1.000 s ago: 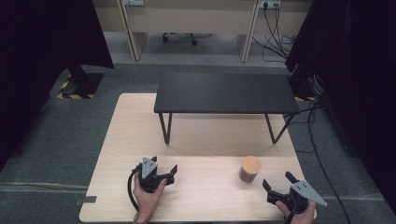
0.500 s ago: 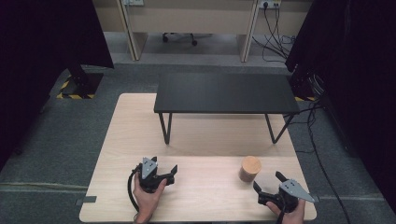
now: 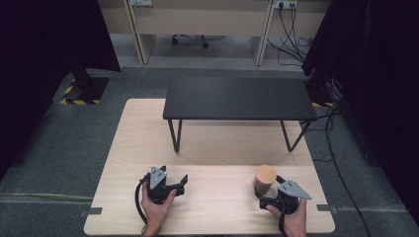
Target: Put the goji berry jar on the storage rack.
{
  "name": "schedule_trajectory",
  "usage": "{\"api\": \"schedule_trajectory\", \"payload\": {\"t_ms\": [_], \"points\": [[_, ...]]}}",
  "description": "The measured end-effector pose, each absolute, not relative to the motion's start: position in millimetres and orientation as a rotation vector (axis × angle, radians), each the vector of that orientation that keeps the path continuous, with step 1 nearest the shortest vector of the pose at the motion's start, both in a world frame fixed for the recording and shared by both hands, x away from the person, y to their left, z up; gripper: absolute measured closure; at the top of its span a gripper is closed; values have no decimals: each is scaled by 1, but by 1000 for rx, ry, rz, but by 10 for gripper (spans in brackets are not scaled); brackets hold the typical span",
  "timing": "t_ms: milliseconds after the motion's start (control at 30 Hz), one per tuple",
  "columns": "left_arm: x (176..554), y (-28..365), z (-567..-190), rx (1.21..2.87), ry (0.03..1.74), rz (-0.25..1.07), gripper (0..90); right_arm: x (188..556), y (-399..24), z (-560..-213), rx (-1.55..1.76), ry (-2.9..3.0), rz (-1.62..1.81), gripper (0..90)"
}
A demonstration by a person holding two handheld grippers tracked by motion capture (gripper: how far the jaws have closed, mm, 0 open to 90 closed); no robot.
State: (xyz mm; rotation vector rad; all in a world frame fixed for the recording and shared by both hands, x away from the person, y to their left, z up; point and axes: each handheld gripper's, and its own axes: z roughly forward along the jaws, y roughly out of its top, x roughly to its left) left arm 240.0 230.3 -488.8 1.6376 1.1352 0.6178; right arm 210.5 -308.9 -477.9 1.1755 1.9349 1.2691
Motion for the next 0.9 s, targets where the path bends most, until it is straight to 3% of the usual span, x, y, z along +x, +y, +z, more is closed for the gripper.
{"api": "schedule_trajectory", "payload": {"t_ms": [200, 400, 667, 900], "points": [[240, 231, -489, 1635, 1135, 616, 56, 222, -303, -475, 1187, 1946, 1241, 86], [240, 231, -489, 1636, 1133, 617, 56, 225, -300, -474, 1183, 1952, 1218, 255], [240, 231, -489, 1637, 1132, 617, 57, 226, -300, -470, 1193, 1952, 1227, 258], [240, 231, -489, 1635, 1136, 618, 57, 220, -286, -433, 1121, 1860, 1274, 258]]}}
